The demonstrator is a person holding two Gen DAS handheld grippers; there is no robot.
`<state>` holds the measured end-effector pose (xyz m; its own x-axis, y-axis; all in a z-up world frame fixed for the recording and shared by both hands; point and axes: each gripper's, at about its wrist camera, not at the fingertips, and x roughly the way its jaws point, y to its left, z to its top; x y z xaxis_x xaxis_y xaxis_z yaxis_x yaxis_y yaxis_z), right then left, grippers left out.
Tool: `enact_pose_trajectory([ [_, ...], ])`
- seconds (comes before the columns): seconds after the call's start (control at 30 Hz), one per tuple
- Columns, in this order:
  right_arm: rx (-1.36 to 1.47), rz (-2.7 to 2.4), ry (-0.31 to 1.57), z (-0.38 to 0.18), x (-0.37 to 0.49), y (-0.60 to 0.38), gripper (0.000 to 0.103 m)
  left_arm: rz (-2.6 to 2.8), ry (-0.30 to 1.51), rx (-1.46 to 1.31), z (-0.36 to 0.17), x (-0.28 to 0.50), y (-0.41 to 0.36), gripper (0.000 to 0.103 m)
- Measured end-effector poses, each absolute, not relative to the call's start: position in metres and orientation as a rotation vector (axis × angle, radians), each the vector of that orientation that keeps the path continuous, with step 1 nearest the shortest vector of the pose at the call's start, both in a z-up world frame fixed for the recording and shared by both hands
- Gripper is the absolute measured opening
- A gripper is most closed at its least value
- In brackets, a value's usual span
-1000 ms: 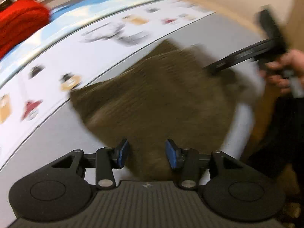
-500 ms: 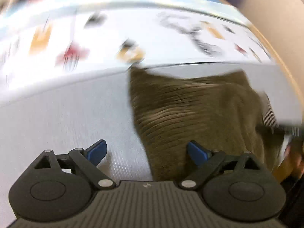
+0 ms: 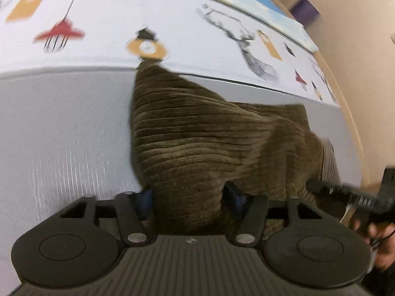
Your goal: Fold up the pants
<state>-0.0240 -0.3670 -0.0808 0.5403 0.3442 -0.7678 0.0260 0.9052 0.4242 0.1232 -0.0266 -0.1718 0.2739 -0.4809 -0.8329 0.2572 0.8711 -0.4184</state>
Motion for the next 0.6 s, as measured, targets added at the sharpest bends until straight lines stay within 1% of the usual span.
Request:
enact_pose_trajectory([
  [0.03,0.419,0.195,0.972,-0.078,-0.025,-0.368,0.063,-0.514,1.179,-0.205,-0.166,0.120,-0.023,0.050],
  [0.07,0.430,0.195,0.955,-0.076,-0.025,-0.369,0.058,-0.526,1.156,-0.205,-0.159,0.120,-0.021,0.045],
  [0.1,0.449,0.199,0.933,-0.073,-0.024,-0.370,0.054,-0.529,1.139,-0.212,-0.155,0.122,-0.019,0.044],
  [0.17,0.485,0.232,0.880,-0.064,-0.022,-0.369,0.051,-0.519,1.071,-0.210,-0.138,0.125,-0.007,0.041],
  [0.3,0.478,0.338,0.751,-0.044,-0.013,-0.346,0.050,-0.459,0.952,-0.228,-0.108,0.133,0.027,0.040],
  [0.33,0.477,0.360,0.725,-0.040,-0.008,-0.339,0.050,-0.444,0.940,-0.239,-0.105,0.136,0.036,0.041],
  [0.37,0.480,0.378,0.704,-0.037,-0.003,-0.330,0.051,-0.430,0.935,-0.245,-0.104,0.139,0.044,0.045],
  [0.4,0.476,0.384,0.696,-0.035,0.004,-0.323,0.053,-0.408,0.936,-0.248,-0.102,0.141,0.052,0.048],
  [0.43,0.466,0.375,0.703,-0.036,0.012,-0.315,0.055,-0.363,0.938,-0.246,-0.103,0.144,0.061,0.054],
  [0.5,0.375,0.302,0.794,-0.047,0.033,-0.295,0.075,-0.211,0.926,-0.206,-0.104,0.146,0.077,0.054],
  [0.53,0.289,0.237,0.847,-0.054,0.040,-0.285,0.077,-0.149,0.928,-0.175,-0.104,0.148,0.080,0.054],
  [0.57,0.205,0.176,0.876,-0.059,0.043,-0.276,0.075,-0.109,0.927,-0.156,-0.103,0.146,0.084,0.054],
  [0.6,0.179,0.141,0.862,-0.058,0.042,-0.273,0.076,-0.115,0.924,-0.162,-0.100,0.143,0.089,0.054],
])
